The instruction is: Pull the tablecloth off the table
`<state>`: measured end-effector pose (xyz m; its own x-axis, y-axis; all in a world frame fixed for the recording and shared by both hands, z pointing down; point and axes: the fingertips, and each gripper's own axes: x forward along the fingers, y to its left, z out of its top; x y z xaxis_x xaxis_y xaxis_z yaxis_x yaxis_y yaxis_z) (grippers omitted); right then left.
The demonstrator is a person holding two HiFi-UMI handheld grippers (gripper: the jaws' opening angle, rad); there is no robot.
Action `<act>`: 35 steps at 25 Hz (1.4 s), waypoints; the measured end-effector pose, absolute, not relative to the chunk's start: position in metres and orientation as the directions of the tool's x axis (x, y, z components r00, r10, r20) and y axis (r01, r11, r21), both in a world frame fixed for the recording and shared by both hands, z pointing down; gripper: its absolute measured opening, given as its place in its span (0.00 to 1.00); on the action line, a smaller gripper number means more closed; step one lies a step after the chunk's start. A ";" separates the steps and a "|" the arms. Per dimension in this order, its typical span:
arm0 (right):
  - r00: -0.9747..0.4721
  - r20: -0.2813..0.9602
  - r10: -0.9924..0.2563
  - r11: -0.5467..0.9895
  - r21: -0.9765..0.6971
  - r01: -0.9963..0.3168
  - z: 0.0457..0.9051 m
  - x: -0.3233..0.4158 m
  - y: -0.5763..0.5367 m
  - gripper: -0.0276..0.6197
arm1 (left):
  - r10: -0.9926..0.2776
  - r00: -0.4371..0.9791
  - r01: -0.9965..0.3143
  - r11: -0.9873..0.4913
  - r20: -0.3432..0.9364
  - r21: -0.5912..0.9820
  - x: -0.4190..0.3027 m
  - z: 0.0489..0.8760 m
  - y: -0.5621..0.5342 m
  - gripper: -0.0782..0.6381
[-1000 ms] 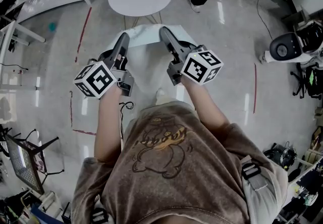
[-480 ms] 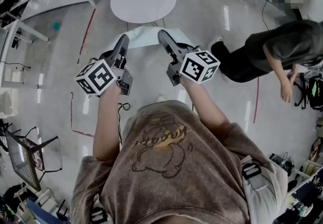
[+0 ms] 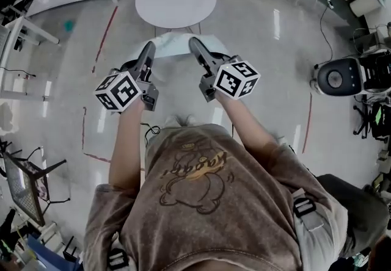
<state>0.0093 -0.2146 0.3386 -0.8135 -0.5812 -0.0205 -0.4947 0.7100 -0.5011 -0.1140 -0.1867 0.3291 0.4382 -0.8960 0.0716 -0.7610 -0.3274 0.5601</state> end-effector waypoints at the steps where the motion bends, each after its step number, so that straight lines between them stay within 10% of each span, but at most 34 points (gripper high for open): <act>1: -0.809 -0.018 -0.587 0.703 -0.506 -0.499 0.343 0.008 -0.213 0.11 | -0.893 0.444 -0.759 -0.333 0.071 0.559 -0.116 0.334 -0.186 0.14; 35: -0.750 0.047 -0.660 0.598 -0.571 -0.562 0.401 0.008 -0.214 0.09 | -0.849 0.510 -0.718 -0.332 0.137 0.612 -0.116 0.389 -0.193 0.14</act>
